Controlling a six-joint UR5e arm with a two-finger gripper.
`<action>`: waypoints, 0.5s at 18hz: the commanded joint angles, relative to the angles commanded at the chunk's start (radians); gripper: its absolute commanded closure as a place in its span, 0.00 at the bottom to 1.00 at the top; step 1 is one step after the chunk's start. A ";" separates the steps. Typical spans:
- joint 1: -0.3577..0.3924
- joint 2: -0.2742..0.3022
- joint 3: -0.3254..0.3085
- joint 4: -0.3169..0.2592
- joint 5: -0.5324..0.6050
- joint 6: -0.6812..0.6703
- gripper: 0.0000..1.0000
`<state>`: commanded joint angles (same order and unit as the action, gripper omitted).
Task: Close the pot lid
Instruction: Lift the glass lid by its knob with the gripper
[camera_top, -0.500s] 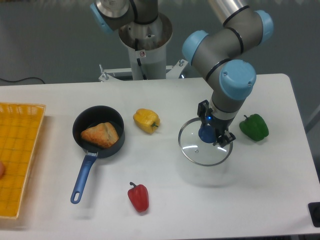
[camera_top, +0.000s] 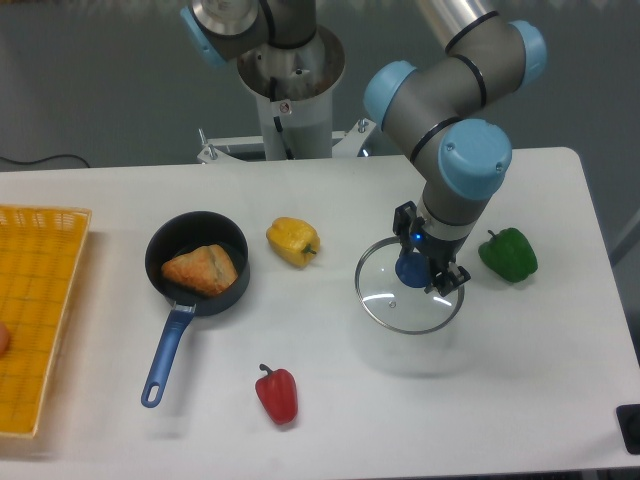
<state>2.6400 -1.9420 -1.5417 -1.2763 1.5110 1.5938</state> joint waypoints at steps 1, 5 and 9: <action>-0.002 0.000 0.000 -0.002 0.000 0.000 0.42; -0.021 0.008 -0.003 -0.002 0.005 -0.032 0.42; -0.077 0.029 -0.011 -0.009 0.005 -0.113 0.42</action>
<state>2.5635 -1.9129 -1.5524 -1.2855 1.5156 1.4806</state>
